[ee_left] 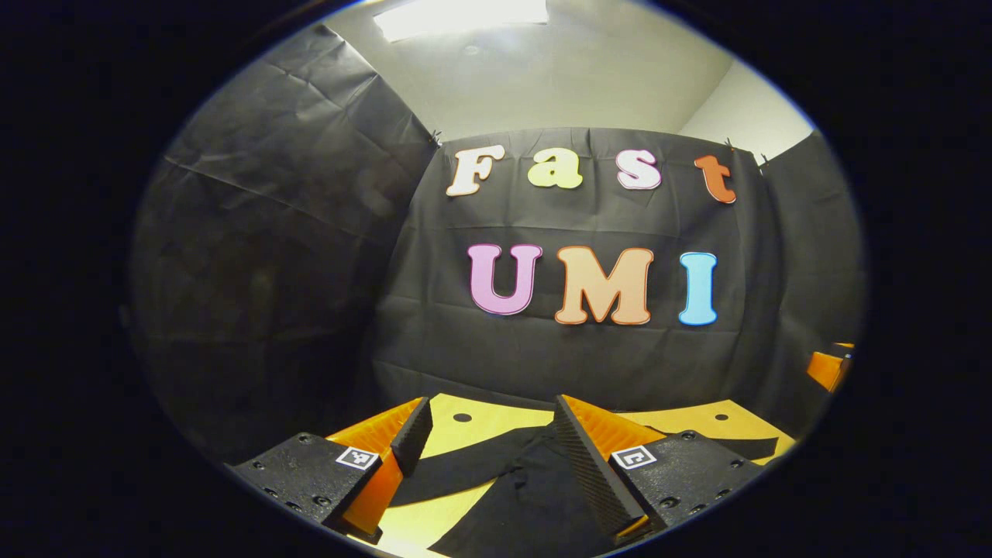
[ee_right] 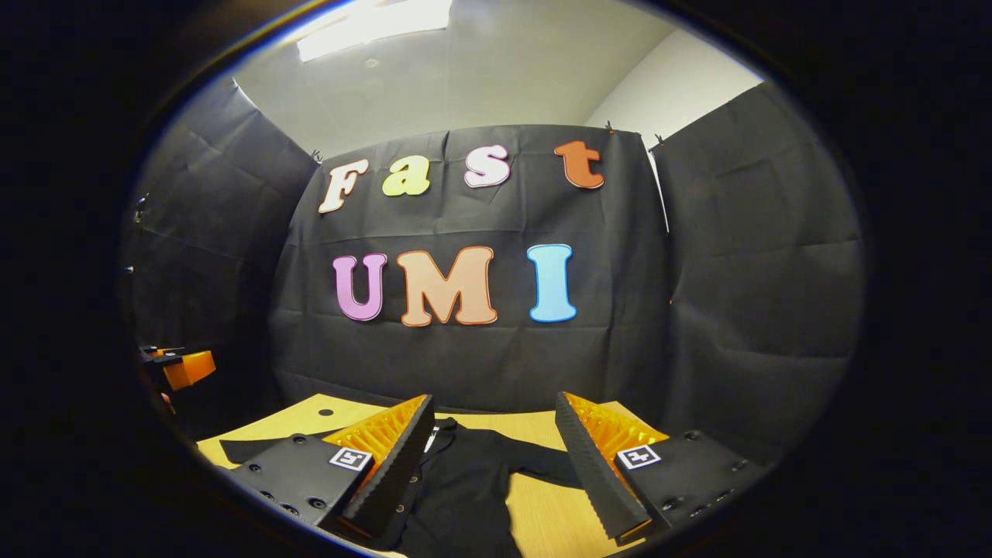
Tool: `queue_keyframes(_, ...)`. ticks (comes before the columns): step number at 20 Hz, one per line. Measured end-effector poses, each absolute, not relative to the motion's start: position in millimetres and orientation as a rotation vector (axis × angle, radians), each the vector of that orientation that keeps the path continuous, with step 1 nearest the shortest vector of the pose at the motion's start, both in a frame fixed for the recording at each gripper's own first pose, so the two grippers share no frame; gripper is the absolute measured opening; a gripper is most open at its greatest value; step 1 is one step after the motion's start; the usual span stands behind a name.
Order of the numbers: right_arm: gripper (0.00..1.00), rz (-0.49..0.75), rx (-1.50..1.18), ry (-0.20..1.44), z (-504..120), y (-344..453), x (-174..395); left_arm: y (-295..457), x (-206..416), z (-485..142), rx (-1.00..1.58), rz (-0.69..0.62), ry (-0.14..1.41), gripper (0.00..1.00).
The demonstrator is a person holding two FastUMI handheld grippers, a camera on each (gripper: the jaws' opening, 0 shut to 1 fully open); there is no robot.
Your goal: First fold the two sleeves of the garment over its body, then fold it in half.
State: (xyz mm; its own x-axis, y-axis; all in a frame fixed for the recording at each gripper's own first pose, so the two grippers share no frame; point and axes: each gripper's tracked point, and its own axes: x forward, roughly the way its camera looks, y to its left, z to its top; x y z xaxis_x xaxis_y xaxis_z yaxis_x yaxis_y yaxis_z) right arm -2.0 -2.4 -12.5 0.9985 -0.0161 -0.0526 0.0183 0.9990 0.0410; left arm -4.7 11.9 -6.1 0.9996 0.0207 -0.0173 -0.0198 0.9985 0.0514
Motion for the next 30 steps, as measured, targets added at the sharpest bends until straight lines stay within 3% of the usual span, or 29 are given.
queue_keyframes(17,0.99,-0.054,0.037,0.084,-23,0,-3,23,-1,-14,0.055,0.017,0.043,0.92)
queue_keyframes(30,0.98,-0.106,0.008,0.063,-19,6,28,33,27,-21,0.064,-0.035,0.052,0.92)
